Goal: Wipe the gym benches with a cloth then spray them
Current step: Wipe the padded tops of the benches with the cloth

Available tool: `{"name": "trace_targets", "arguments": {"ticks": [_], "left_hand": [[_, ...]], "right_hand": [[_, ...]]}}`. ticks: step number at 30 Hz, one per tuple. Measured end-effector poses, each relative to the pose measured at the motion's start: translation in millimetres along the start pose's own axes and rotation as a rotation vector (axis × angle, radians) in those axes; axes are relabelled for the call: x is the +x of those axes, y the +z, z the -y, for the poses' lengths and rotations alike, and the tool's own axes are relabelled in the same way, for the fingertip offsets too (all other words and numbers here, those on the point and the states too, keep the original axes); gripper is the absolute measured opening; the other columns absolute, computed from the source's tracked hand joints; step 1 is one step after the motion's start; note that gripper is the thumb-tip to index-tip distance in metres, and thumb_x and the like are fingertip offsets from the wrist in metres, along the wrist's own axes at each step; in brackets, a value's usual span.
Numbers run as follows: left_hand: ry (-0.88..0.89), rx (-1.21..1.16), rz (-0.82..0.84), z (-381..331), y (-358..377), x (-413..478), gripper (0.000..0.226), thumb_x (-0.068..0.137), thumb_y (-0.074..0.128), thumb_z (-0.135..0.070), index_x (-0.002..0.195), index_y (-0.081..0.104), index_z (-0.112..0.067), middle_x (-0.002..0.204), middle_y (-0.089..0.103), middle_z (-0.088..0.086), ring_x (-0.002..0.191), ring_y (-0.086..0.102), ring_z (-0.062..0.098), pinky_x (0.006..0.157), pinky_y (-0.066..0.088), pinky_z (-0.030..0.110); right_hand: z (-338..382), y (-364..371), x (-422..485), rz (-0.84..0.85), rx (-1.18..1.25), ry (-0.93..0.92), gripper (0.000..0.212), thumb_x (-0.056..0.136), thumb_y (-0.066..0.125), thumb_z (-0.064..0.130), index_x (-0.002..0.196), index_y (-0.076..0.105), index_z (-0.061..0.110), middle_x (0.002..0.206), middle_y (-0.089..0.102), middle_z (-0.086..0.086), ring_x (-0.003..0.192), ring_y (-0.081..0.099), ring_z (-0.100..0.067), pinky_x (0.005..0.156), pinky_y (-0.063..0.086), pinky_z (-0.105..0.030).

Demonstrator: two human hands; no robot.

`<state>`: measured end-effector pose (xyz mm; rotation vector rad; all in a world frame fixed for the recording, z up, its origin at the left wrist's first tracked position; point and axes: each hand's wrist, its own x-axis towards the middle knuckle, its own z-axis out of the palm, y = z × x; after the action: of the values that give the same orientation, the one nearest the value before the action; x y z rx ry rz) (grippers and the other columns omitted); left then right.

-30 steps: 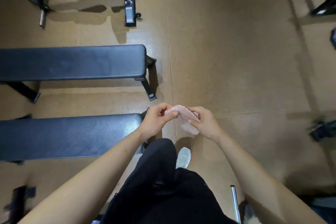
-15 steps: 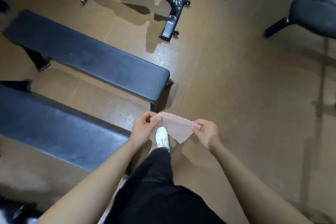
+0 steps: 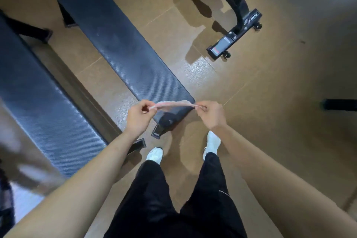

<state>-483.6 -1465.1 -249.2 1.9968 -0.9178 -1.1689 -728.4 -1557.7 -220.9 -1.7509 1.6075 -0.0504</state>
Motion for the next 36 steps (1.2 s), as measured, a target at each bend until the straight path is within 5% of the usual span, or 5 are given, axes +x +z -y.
{"name": "trace_targets", "arguments": {"ticks": [7,11,15,24,36], "left_hand": [[-0.143,0.201,-0.347,35.5,73.7,23.0,0.004,0.094,0.07,-0.022,0.098,0.072,-0.021,0.102,0.071,-0.007,0.096,0.061,0.013,0.082,0.046,0.031],[-0.373,0.34,-0.298,76.9,145.5,27.3,0.015,0.089,0.069,-0.027,0.104,0.073,-0.027,0.111,0.072,-0.005,0.106,0.064,0.023,0.088,0.052,0.037],[-0.702,0.346,0.012,94.0,214.3,29.6,0.021,0.084,0.061,-0.034,0.101,0.074,-0.032,0.107,0.073,-0.001,0.105,0.067,0.03,0.089,0.056,0.038],[-0.423,0.494,-0.274,91.3,270.8,119.1,0.063,0.106,0.04,-0.046,0.161,0.027,-0.019,0.17,0.02,0.008,0.156,0.018,0.034,0.125,0.021,0.053],[-0.622,0.597,-0.488,131.3,363.9,181.4,0.079,0.097,0.009,-0.074,0.163,-0.009,-0.034,0.171,-0.011,0.015,0.154,-0.013,0.049,0.12,-0.008,0.07]], "right_hand": [[-34.0,20.3,115.7,0.279,-0.008,-0.175,0.032,0.096,0.059,0.005,0.125,0.069,0.011,0.101,0.065,0.004,0.092,0.062,-0.012,0.071,0.033,0.007],[-85.7,46.4,167.4,0.576,-0.259,-0.297,0.047,0.096,0.06,0.015,0.143,0.056,0.017,0.134,0.063,-0.003,0.118,0.062,-0.024,0.101,0.045,-0.026],[-122.3,57.3,202.8,0.863,-0.569,-0.288,0.051,0.098,0.058,0.025,0.148,0.049,0.021,0.143,0.058,-0.007,0.126,0.056,-0.031,0.097,0.046,-0.033],[-105.7,74.6,297.7,0.878,-0.766,-0.504,0.049,0.097,0.056,0.021,0.146,0.051,0.021,0.148,0.052,-0.007,0.132,0.052,-0.028,0.107,0.04,-0.033],[-41.1,136.8,408.4,0.791,-0.954,-1.259,0.065,0.098,0.059,0.037,0.156,0.031,0.026,0.168,0.011,-0.005,0.154,0.01,-0.03,0.122,0.023,-0.05]]}}
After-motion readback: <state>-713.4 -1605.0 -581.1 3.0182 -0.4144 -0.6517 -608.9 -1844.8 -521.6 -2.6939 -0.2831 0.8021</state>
